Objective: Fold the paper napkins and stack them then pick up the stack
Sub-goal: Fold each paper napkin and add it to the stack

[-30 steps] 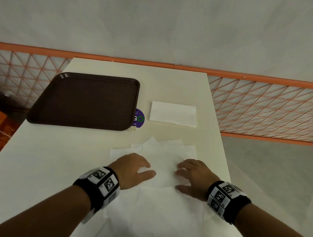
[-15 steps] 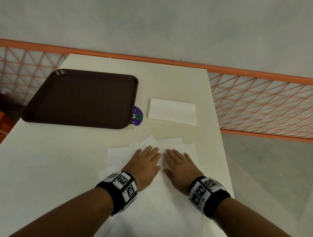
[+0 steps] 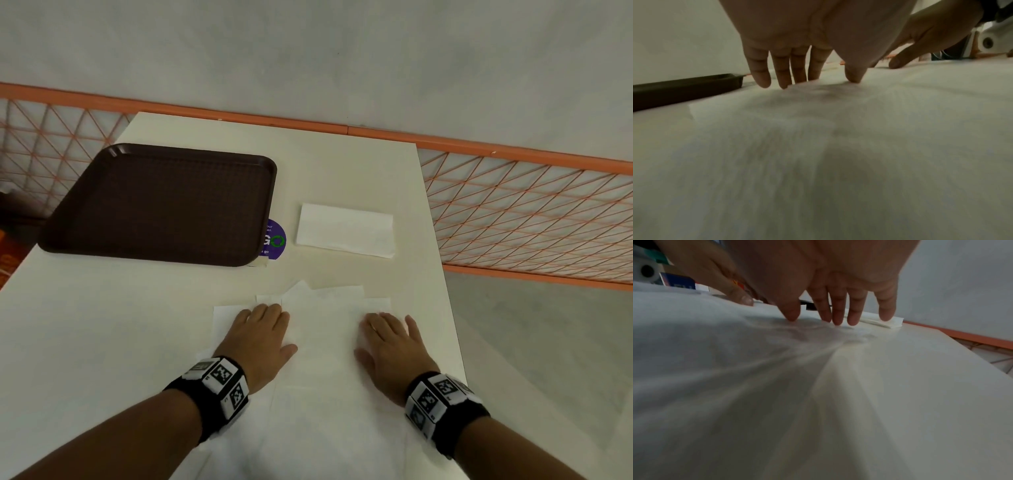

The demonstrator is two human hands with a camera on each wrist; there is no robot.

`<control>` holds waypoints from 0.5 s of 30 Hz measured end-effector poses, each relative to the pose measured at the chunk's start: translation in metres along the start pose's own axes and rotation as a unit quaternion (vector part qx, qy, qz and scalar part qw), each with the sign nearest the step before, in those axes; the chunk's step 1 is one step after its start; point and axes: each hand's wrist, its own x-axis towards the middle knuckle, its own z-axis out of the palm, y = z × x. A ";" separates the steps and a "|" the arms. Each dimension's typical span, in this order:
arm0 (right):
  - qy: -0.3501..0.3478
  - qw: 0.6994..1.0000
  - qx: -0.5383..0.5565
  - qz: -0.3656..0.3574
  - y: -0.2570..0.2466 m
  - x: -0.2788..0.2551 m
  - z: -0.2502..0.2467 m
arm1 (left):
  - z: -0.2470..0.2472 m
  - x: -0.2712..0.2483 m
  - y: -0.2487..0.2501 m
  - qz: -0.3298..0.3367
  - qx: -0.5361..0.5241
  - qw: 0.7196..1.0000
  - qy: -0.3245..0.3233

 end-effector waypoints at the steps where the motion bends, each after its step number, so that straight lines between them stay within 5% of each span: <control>1: 0.011 1.000 0.002 -0.006 -0.002 0.004 -0.007 | -0.006 0.003 0.002 -0.003 -0.007 1.000 0.000; 10: -0.044 0.998 -0.020 -0.033 -0.011 0.036 -0.042 | -0.039 0.028 0.016 -0.042 0.007 0.994 -0.096; 15: -0.046 0.997 0.056 -0.011 -0.013 0.031 -0.035 | -0.050 0.014 0.016 -0.046 -0.174 0.979 -0.099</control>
